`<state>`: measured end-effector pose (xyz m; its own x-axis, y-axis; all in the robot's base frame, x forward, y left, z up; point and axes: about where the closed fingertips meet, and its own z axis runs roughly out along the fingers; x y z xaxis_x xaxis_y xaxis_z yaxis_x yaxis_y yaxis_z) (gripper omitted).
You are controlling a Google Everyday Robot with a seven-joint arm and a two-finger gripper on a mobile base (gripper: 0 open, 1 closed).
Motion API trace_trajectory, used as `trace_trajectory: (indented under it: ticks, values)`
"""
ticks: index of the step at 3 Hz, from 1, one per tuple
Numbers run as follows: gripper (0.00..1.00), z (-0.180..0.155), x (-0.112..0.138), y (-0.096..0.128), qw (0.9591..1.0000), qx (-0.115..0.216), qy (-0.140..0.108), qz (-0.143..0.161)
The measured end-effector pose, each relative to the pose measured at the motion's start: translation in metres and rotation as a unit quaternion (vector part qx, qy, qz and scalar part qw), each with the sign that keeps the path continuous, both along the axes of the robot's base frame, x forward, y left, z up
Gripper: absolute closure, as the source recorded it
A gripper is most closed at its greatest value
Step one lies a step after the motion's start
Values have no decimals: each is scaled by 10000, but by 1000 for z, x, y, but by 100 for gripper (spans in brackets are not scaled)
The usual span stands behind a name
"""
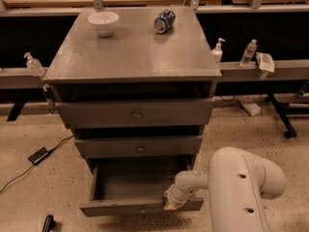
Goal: Open bottom drawer
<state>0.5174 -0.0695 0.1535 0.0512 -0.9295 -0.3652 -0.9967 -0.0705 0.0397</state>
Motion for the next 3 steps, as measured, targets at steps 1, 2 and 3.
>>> trace_trajectory:
  ticks: [1,2,3]
  values:
    - [100,0,-2,0,10000,6,14,-5]
    - [100,0,-13,2,10000,29,73,-26]
    - [82,0,-13,2,10000,29,73,-25]
